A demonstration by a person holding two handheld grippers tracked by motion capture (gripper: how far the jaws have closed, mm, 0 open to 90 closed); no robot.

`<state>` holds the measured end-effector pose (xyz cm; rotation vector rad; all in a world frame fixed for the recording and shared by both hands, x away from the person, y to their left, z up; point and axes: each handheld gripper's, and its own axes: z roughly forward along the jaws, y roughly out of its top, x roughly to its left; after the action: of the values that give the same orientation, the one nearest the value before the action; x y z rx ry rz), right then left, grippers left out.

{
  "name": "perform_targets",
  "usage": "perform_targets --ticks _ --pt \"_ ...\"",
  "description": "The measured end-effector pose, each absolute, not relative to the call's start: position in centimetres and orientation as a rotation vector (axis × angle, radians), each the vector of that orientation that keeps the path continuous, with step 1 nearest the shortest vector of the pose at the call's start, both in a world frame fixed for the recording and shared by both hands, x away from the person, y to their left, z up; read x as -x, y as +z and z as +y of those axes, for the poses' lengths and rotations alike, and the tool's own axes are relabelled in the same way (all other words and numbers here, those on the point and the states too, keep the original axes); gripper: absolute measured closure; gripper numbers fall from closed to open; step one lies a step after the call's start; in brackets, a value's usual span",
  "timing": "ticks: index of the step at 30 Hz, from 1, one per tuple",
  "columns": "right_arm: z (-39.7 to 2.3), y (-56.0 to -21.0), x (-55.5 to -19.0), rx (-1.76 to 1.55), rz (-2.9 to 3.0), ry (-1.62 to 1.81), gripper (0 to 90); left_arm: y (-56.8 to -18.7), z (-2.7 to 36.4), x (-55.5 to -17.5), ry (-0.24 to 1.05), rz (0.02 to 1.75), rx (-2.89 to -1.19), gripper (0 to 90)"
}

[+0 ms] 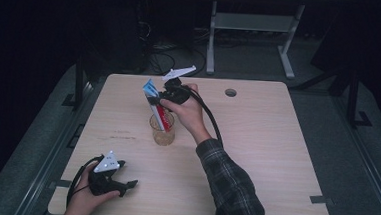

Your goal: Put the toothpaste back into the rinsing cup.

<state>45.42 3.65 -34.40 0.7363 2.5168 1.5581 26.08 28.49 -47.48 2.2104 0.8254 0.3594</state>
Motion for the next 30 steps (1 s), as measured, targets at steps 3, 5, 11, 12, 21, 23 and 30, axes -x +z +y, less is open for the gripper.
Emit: perform_targets --ticks 3,5,11,12,21,23,30 --pt "3.6 -34.7 -45.4 -0.736 2.524 1.552 70.3 -47.5 28.5 -26.1 0.36 0.826 -2.21 13.9" --pt "3.6 -34.9 -45.3 -0.737 2.528 1.545 70.3 -47.5 28.5 -26.1 0.36 0.825 -2.211 13.9" --pt "3.7 -35.5 -45.1 -0.733 2.547 1.519 70.2 -47.5 28.5 -26.1 0.36 0.825 -2.211 13.9" --pt "3.7 -35.6 -45.0 -0.733 2.548 1.518 70.2 -47.5 28.5 -26.1 0.36 0.825 -2.21 13.9" --pt "3.4 -36.6 -44.9 -0.747 2.566 1.49 70.2 -47.5 28.5 -26.1 0.36 0.825 -2.211 13.9" --pt "3.3 -36.8 -44.9 -0.752 2.569 1.486 70.1 -47.5 28.5 -26.1 0.36 0.825 -2.211 13.9" --pt "3.2 -36.8 -44.9 -0.754 2.568 1.485 69.2 -47.5 28.5 -26.1 0.36 0.825 -2.211 13.9"
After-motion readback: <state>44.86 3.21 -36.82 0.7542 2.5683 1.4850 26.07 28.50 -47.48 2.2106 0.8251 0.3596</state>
